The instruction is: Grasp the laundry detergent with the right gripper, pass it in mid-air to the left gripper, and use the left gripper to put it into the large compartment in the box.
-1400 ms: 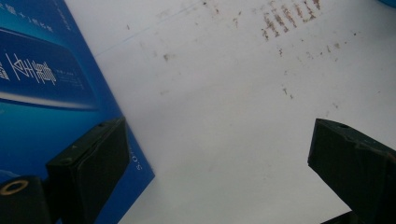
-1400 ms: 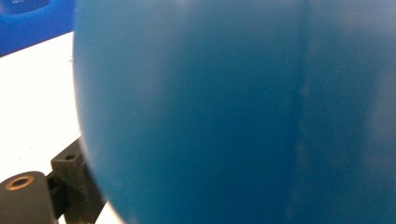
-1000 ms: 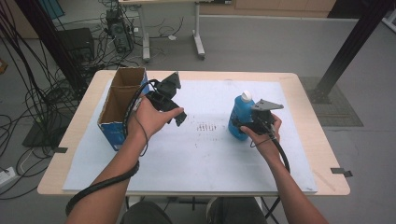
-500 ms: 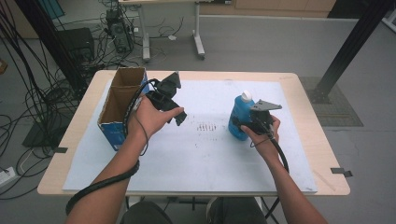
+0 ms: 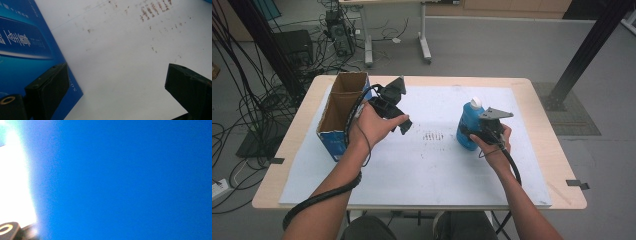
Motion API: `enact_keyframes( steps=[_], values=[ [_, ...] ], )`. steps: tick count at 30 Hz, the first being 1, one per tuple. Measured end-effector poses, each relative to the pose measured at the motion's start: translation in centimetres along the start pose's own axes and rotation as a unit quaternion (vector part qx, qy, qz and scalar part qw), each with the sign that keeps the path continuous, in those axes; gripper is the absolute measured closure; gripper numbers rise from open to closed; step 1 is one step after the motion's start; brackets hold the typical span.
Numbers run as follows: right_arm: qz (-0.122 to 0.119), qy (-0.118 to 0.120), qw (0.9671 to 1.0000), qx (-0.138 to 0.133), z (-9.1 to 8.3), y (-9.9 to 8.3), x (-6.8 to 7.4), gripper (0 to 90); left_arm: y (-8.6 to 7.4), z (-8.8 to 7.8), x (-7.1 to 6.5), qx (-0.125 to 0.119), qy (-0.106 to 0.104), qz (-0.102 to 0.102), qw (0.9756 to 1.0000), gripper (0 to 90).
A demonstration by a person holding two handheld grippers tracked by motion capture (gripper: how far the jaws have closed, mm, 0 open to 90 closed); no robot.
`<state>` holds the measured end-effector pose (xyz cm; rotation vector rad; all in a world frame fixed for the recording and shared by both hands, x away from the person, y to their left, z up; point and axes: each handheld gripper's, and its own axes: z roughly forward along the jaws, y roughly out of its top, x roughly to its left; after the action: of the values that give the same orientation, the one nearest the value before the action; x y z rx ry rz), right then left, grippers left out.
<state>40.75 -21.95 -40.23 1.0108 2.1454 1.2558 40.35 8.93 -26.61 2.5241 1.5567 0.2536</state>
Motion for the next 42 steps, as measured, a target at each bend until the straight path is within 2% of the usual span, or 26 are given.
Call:
enact_keyframes(
  steps=[42],
  values=[
    [-0.007,0.007,0.9999,-0.004,0.01,-0.09,-0.17,41.9,-0.16,-0.69,-0.29,-0.003,0.007,0.003,1.0,6.2]
  ],
)
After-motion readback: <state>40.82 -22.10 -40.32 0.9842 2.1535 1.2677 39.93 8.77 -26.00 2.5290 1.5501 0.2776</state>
